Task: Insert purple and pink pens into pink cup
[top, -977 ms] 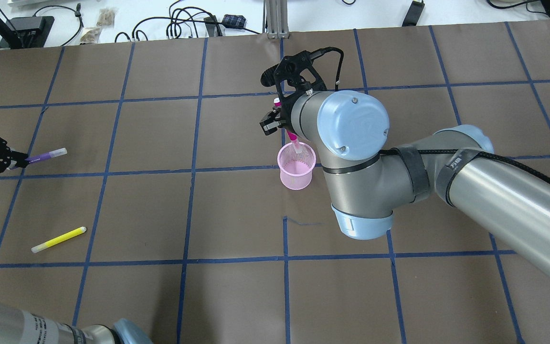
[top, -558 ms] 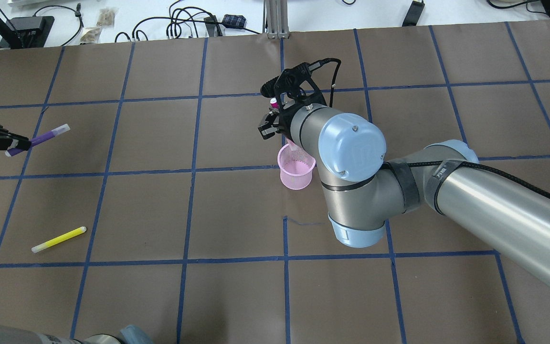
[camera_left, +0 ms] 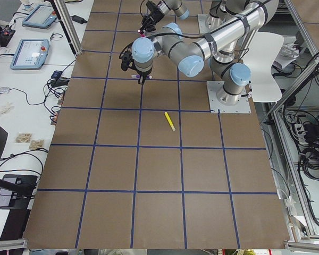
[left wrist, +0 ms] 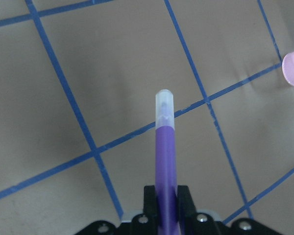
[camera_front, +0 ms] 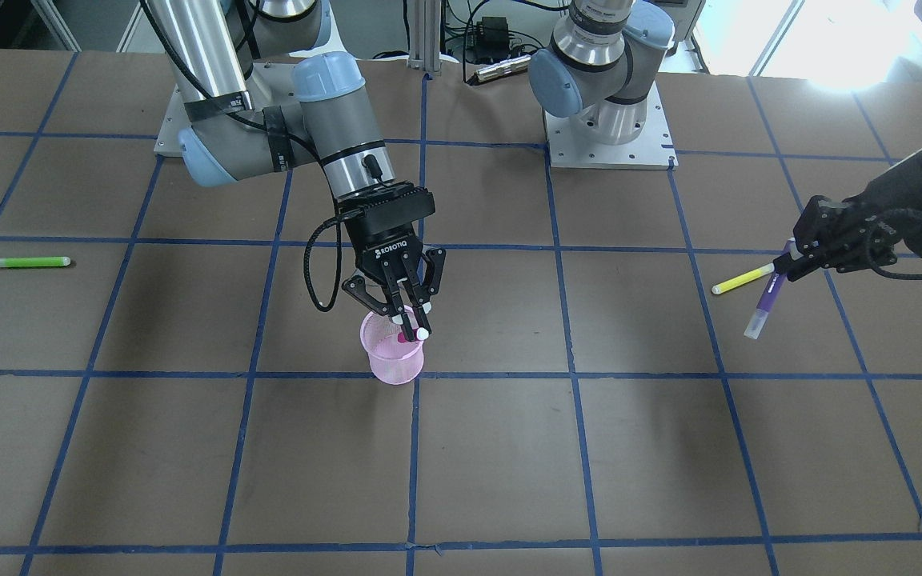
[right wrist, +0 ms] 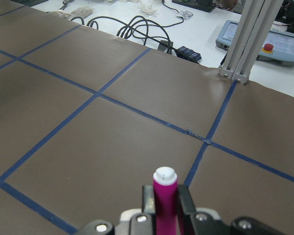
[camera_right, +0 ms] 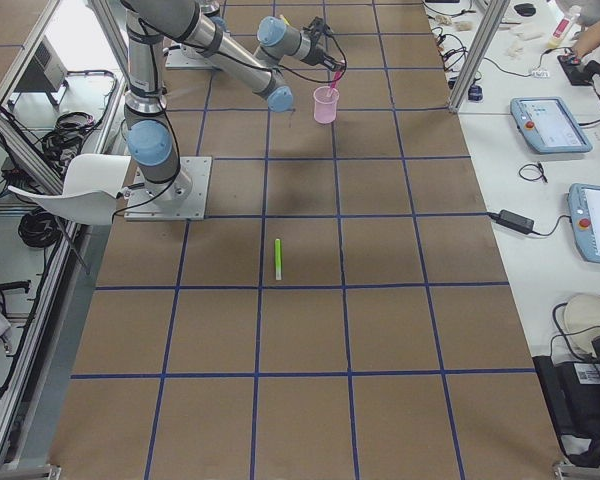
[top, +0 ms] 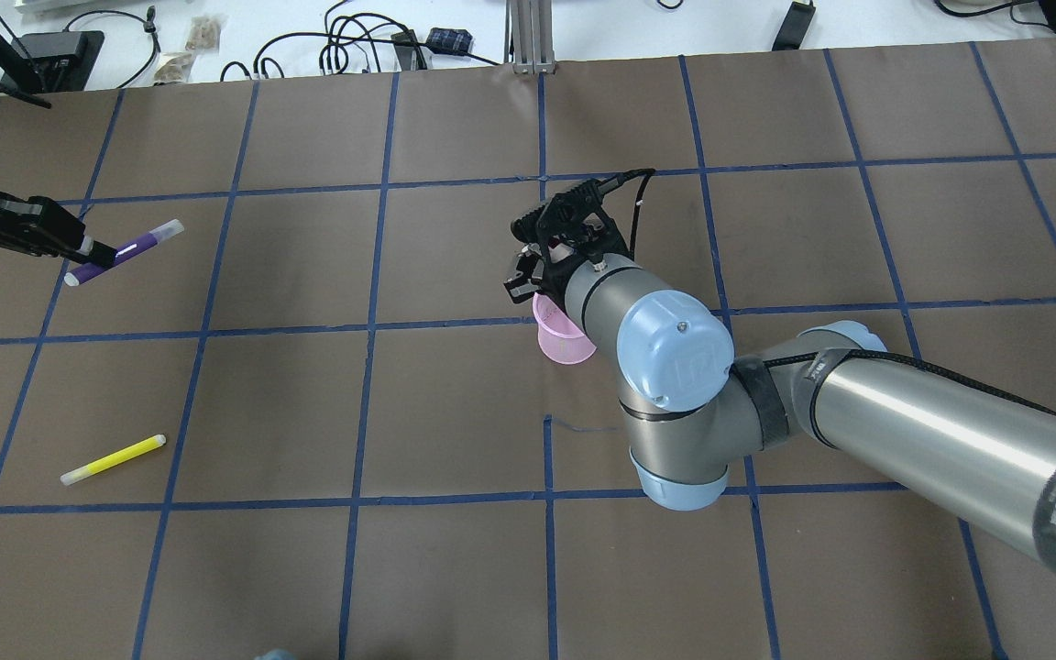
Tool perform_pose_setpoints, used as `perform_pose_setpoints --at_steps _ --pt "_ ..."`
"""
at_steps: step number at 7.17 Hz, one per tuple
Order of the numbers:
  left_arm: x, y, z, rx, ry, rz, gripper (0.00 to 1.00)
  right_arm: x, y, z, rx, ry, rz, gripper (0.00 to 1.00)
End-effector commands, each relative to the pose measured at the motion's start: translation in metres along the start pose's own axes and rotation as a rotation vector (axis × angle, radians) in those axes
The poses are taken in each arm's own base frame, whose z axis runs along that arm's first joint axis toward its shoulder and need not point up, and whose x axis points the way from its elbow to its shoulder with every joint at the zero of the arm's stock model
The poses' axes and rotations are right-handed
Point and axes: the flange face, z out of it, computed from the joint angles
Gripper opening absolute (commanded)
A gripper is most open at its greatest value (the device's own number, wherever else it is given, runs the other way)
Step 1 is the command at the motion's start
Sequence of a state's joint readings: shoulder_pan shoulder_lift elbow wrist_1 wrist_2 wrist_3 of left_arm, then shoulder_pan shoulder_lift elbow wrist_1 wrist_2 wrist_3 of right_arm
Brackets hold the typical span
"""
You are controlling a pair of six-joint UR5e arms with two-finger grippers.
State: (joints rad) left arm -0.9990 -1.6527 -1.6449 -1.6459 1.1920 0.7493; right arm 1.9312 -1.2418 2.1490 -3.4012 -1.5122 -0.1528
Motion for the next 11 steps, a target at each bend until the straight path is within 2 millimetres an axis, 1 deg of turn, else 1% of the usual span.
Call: perform_pose_setpoints --at_steps 1,2,3,4,5,6,7,8,9,10,11 --pt "0.056 -0.001 0.011 -0.054 0.031 -0.191 0.0 -0.002 0.014 -0.001 -0.012 0.001 -0.001 0.0" --pt "0.096 -0.009 0.022 -0.062 0.049 -0.261 0.0 -0.004 0.026 -0.002 -0.038 -0.001 0.0 0.0" --pt "0.127 -0.015 0.034 -0.082 0.04 -0.328 0.0 -0.004 0.031 -0.001 -0.049 -0.001 0.003 0.0" --pt "0.143 -0.018 0.04 -0.086 0.066 -0.383 0.0 -0.003 0.031 -0.001 -0.049 0.002 0.005 0.0" --pt "0.149 -0.021 0.043 -0.082 0.107 -0.438 0.0 -0.003 0.032 -0.001 -0.053 0.003 0.008 0.04" --pt "0.155 -0.021 0.046 -0.093 0.115 -0.481 0.0 -0.003 0.033 -0.001 -0.056 0.002 0.008 0.35" --pt "0.167 -0.022 0.05 -0.099 0.149 -0.527 0.0 -0.002 0.032 0.0 -0.056 0.005 0.008 0.63" --pt "0.172 -0.024 0.056 -0.112 0.15 -0.541 0.0 0.004 0.031 0.001 -0.055 0.012 0.016 0.88" --pt "0.172 -0.025 0.062 -0.128 0.152 -0.557 0.0 0.012 0.027 -0.002 -0.05 0.021 0.027 1.0" --pt "0.177 -0.026 0.071 -0.151 0.153 -0.597 0.0 0.03 0.025 0.003 -0.087 0.04 0.05 1.0" --pt "0.193 -0.027 0.082 -0.178 0.169 -0.624 0.0 0.047 0.018 0.004 -0.149 0.046 0.075 1.0"
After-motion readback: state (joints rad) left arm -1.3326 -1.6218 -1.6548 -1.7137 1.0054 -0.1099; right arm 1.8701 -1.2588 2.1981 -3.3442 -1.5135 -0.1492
